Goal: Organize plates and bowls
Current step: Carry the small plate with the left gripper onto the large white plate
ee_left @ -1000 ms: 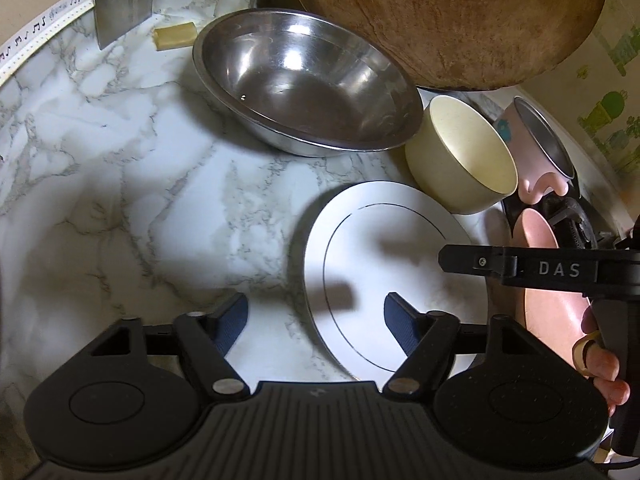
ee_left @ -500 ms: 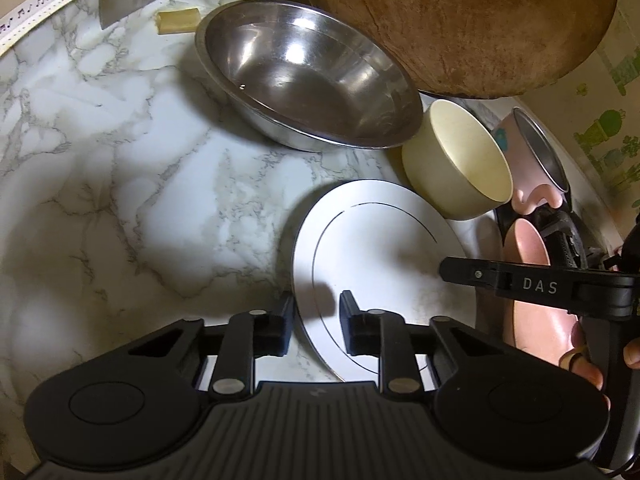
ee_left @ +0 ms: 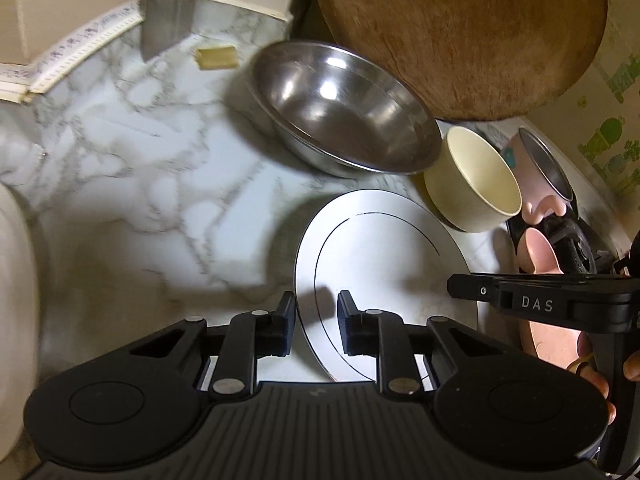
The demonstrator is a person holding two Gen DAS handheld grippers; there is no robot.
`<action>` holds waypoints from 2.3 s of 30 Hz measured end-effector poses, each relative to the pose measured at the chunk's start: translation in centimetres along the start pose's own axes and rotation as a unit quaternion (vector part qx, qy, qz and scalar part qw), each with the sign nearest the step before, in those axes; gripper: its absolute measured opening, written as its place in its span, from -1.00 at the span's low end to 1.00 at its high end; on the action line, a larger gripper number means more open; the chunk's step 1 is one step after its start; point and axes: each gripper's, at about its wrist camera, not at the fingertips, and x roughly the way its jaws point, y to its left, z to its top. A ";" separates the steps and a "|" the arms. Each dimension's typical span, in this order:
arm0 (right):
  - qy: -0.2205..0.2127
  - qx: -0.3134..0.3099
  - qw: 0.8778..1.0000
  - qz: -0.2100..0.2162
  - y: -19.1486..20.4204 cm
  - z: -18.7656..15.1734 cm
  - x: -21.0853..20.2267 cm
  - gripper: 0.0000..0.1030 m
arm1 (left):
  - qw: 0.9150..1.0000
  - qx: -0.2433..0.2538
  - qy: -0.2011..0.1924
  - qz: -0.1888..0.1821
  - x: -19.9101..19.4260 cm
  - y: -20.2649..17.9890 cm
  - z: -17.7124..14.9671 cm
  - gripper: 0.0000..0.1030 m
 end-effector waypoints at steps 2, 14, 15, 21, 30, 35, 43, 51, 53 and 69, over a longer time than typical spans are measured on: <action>-0.001 -0.003 1.000 0.006 0.8 0.0 -0.2 -0.61 | 1.000 0.000 -0.004 0.006 -0.8 0.6 0.0 -0.59; -0.023 -0.050 0.998 0.038 8.3 0.2 -2.1 -0.61 | 0.997 -0.040 -0.040 0.043 -7.0 6.4 -0.5 -0.59; -0.024 -0.055 0.997 0.040 9.0 0.2 -2.2 -0.61 | 0.997 -0.046 -0.043 0.046 -7.5 7.0 -0.6 -0.59; -0.026 -0.086 0.994 0.059 13.9 0.3 -2.3 -0.62 | 0.993 -0.079 -0.060 0.069 -10.5 10.9 -1.6 -0.59; -0.021 -0.131 0.987 0.086 22.4 0.3 -1.1 -0.62 | 0.983 -0.123 -0.091 0.106 -14.8 17.7 -3.1 -0.59; -0.011 -0.152 0.983 0.098 26.5 0.1 0.1 -0.62 | 0.977 -0.142 -0.092 0.126 -16.0 20.7 -3.9 -0.59; 0.009 -0.174 0.980 0.098 30.0 -0.3 2.5 -0.62 | 0.973 -0.163 -0.069 0.146 -14.8 23.7 -5.0 -0.59; 0.020 -0.177 0.980 0.093 30.5 -0.4 3.8 -0.62 | 0.974 -0.155 -0.063 0.153 -14.1 23.8 -4.7 -0.59; 0.021 -0.177 0.980 0.092 30.5 -0.4 4.0 -0.62 | 0.974 -0.152 -0.061 0.153 -14.0 23.9 -4.7 -0.59; 0.022 -0.182 0.979 0.088 30.5 -0.3 4.8 -0.62 | 0.976 -0.145 -0.049 0.154 -13.3 24.2 -4.4 -0.59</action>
